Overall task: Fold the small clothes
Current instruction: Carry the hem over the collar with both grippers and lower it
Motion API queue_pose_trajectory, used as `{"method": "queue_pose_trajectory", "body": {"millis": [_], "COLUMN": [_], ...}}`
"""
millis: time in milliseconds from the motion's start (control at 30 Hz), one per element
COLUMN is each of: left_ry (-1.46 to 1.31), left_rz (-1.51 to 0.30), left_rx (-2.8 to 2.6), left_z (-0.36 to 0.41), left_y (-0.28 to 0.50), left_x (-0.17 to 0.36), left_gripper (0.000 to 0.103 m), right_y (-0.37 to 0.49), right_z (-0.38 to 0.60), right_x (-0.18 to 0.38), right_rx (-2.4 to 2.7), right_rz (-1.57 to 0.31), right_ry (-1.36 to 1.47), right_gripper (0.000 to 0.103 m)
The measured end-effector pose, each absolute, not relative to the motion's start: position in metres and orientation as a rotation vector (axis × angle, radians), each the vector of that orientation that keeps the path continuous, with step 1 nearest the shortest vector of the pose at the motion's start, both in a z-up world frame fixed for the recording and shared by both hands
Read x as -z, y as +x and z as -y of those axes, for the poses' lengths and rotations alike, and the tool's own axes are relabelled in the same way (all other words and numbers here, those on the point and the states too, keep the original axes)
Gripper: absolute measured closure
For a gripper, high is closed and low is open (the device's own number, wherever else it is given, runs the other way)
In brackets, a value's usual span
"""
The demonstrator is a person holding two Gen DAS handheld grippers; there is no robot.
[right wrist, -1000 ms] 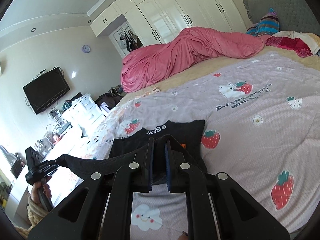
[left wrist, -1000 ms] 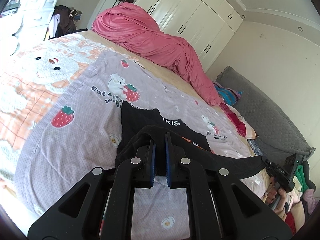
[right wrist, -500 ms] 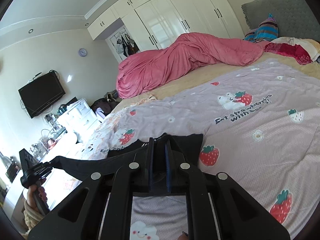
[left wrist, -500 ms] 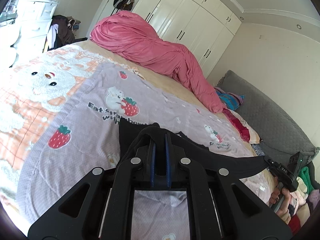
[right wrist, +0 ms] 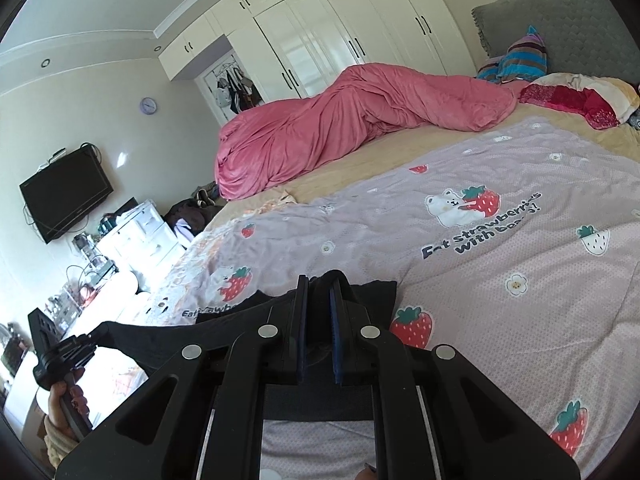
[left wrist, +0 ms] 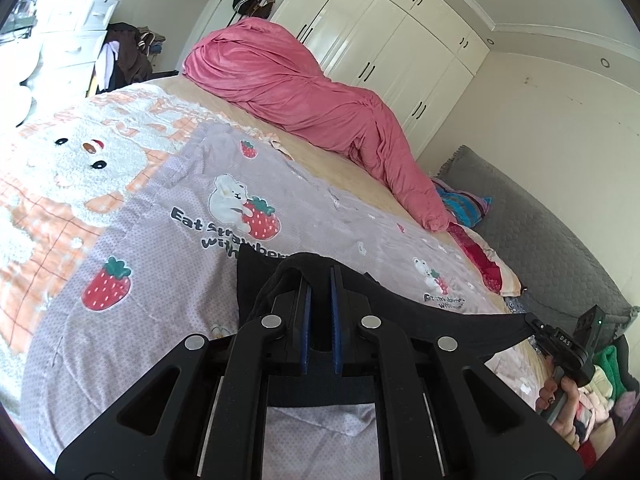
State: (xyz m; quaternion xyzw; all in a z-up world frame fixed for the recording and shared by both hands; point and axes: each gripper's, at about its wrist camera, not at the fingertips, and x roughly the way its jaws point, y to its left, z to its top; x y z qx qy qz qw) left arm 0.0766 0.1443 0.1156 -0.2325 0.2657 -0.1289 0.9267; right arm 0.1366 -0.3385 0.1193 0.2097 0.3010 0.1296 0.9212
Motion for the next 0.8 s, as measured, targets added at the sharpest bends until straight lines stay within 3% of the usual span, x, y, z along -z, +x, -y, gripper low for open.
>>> {"method": "queue_pose_trajectory", "body": {"millis": [800], "left_ry": [-0.465], "left_rz": [-0.573], "left_rx": [0.208], "left_z": [-0.144], "left_y": [0.135], "left_x": [-0.092], "left_gripper": [0.100], "right_y": [0.196], "right_z": [0.323], "right_x": [-0.093], "right_rx": [-0.170], "right_rz": [-0.661], "right_ry": [0.382], "right_gripper": [0.094]}}
